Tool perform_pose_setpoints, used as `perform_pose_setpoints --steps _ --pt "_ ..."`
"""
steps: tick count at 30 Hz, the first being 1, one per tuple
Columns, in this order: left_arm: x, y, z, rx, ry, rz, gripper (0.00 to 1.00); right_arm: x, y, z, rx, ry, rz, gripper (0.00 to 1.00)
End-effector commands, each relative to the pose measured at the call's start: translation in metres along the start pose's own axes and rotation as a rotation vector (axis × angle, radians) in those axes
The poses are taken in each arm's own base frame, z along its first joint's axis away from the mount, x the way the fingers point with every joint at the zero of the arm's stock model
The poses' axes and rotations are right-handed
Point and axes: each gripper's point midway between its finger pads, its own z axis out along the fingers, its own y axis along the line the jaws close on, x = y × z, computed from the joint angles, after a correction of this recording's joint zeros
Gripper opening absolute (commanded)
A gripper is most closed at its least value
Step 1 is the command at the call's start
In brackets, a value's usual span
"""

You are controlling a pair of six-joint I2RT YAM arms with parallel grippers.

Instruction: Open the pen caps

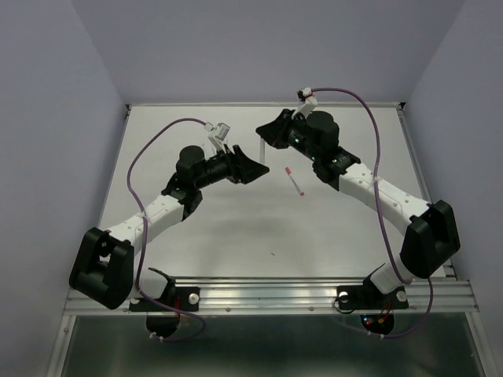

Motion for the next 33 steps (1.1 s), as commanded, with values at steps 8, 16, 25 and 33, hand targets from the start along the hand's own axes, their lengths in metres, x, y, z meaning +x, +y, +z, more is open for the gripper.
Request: perform_pose_setpoints --steps 8,16,25,33 --pt "-0.037 -0.028 0.007 0.063 -0.071 0.139 0.73 -0.016 0.027 -0.020 -0.097 -0.023 0.018 0.01" --pt "-0.040 -0.028 0.013 0.080 -0.068 0.135 0.48 -0.010 0.032 -0.019 -0.126 -0.003 0.065 0.01" --pt "-0.035 -0.028 0.007 0.075 -0.078 0.103 0.00 -0.010 0.011 -0.008 -0.043 -0.038 0.038 0.01" --pt "0.017 -0.007 -0.013 0.042 -0.003 -0.021 0.00 -0.076 -0.094 0.006 0.326 -0.269 -0.027 0.01"
